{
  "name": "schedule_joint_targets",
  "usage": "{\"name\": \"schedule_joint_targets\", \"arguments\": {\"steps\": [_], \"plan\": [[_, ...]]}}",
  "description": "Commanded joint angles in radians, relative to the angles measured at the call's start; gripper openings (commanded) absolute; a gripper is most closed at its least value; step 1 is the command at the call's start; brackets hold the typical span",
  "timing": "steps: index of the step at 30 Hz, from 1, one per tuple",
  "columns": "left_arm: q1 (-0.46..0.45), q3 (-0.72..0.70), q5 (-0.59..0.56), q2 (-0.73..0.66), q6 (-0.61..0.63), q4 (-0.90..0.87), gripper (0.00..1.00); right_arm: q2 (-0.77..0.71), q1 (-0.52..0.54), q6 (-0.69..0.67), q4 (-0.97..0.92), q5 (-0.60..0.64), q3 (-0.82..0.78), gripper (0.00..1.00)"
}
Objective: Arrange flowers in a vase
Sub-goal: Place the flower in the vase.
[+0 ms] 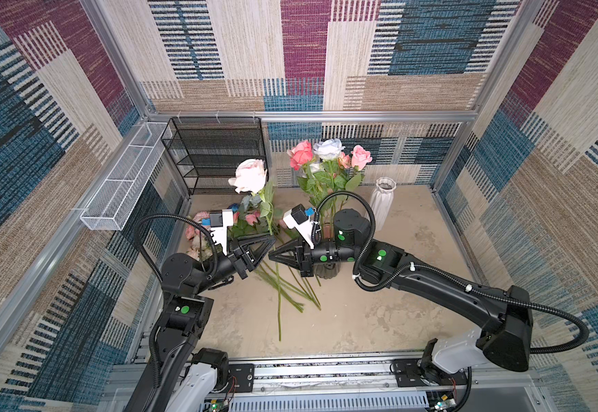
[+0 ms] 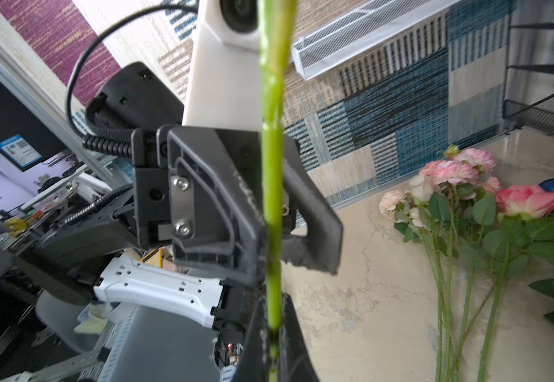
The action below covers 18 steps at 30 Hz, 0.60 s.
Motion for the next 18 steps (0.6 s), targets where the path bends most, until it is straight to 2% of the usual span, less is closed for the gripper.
{"name": "schedule_joint_targets", "arguments": {"steps": [1,4,6,10,13,18], "plan": [[0.000,0.019,-0.081,-0.013,0.060,-0.057,0.78,-0.080,0.000,-0.021,0.031,0.160,-0.028,0.00],[0.000,0.031,-0.127,-0.022,0.081,-0.094,0.87,-0.129,-0.004,-0.044,0.001,0.242,-0.045,0.00],[0.000,0.038,-0.157,-0.030,0.094,-0.113,0.99,-0.162,-0.005,-0.059,-0.024,0.287,-0.049,0.00],[0.000,0.056,-0.242,-0.036,0.126,-0.198,0.99,-0.231,-0.009,-0.116,-0.085,0.401,-0.031,0.00],[0.001,0.094,-0.421,-0.026,0.164,-0.353,1.00,-0.285,-0.011,-0.183,-0.139,0.520,0.013,0.00],[0.000,0.082,-0.586,-0.016,0.174,-0.438,0.99,-0.338,-0.010,-0.292,-0.191,0.712,0.081,0.00]]}}
